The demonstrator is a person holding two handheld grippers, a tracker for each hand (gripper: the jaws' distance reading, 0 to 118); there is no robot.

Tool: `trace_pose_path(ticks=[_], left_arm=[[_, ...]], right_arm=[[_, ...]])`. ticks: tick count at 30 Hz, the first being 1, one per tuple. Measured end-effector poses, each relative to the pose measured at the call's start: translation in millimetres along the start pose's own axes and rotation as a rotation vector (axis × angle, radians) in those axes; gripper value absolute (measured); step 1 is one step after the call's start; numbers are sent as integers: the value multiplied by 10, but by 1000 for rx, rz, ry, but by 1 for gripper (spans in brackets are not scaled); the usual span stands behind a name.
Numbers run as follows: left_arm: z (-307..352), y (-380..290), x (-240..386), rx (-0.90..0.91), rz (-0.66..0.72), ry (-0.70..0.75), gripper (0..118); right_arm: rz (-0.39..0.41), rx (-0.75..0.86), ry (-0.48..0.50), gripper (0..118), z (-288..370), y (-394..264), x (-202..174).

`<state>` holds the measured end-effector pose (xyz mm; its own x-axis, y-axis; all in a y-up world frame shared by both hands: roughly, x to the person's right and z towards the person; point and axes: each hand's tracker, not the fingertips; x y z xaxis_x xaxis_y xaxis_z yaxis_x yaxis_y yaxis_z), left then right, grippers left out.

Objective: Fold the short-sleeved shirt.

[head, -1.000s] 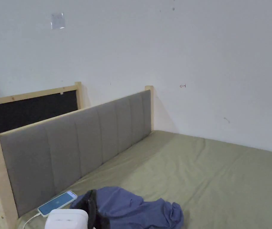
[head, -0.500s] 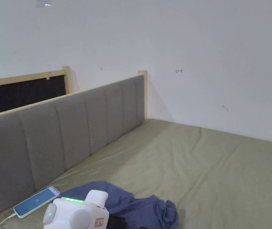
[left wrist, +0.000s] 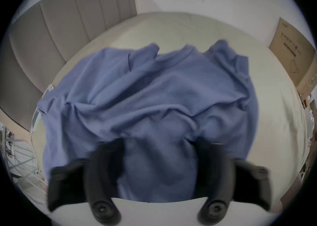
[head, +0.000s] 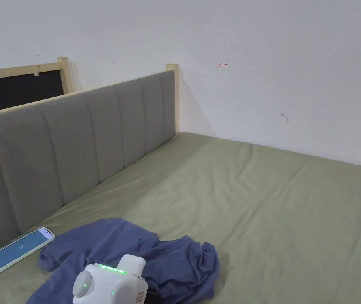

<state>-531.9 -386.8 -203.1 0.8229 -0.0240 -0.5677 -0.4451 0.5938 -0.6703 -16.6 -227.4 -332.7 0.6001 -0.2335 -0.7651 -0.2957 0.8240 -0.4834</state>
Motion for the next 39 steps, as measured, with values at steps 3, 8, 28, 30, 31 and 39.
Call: trace_pose_path(ticks=[3, 8, 28, 30, 31, 39], left_arm=[[238, -31, 14, 72, -51, 95, 2], [746, 84, -96, 152, 55, -7, 2], [4286, 1467, 2169, 833, -248, -507, 2], [4240, 1474, 2534, 817, -329, -530, 2], [4172, 1452, 2754, 797, -364, -548, 2], [2466, 966, 4334, 302, -529, -570, 2]], right_arm=[[139, -50, 44, 1, 140, 172, 58], [305, 55, -22, 1, 554, 465, -3], [-58, 587, -24, 1, 2192, 687, 236], [-85, 603, -52, 1, 2291, 620, 388], [-96, 610, -70, 1, 2335, 574, 454], [-125, 503, -231, 1, 2303, 48, 886]])
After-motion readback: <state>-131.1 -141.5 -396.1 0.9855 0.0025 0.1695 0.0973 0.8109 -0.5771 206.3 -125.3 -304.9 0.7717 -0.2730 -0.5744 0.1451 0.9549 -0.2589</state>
